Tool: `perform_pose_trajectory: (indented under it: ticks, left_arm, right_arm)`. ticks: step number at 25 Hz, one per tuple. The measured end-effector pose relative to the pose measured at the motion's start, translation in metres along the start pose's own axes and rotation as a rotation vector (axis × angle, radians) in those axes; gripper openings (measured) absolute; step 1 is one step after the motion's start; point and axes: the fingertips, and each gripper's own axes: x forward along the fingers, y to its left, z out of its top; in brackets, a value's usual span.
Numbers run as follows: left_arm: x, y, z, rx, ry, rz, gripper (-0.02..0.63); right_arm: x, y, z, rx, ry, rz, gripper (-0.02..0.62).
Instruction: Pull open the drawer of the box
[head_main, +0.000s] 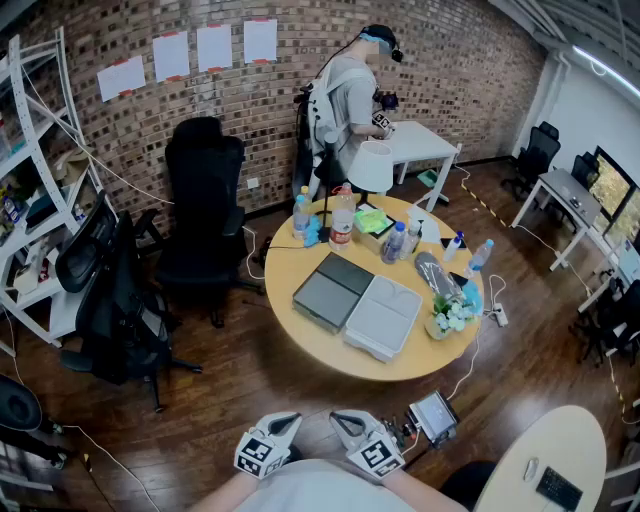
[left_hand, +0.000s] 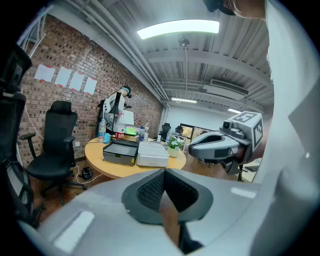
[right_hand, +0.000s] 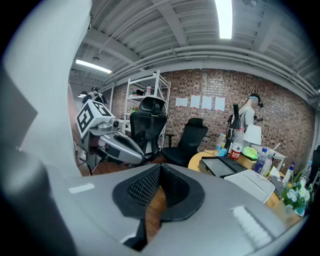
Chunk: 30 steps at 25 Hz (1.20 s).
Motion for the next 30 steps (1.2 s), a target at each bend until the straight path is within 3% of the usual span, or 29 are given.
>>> perform_pose_trajectory:
  ticks: [9,16,30]
  left_arm:
    - [-0.013,0.061,0.008,-0.015,-0.02,0.032,0.006]
    - [-0.01,0.079,0.013,0.007,-0.028,0.044,0.006]
    - [0.044,0.13,0.031,0.118,0.125,0.045,0.006]
  right_arm:
    - [0.041,-0.021,0.032,-0.018,0.004,-0.015,0.003]
    - [0.058,-0.029,0.039,-0.03,0.027,0.004,0.003]
    - [0.106,-0.083,0.039,-0.072,0.02,0.056,0.003]
